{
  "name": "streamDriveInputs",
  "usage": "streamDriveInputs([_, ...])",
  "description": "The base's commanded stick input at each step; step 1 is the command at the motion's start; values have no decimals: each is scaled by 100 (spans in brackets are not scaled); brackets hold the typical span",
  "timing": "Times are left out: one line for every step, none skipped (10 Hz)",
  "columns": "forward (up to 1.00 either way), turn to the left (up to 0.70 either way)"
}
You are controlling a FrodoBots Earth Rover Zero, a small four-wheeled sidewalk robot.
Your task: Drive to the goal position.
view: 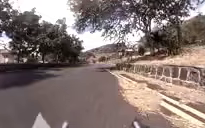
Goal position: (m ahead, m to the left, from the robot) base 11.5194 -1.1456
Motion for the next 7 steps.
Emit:
streamDriveInputs([85,0])
streamDriveInputs([85,0])
streamDriveInputs([85,0])
streamDriveInputs([85,0])
streamDriveInputs([85,0])
streamDriveInputs([85,0])
streamDriveInputs([85,0])
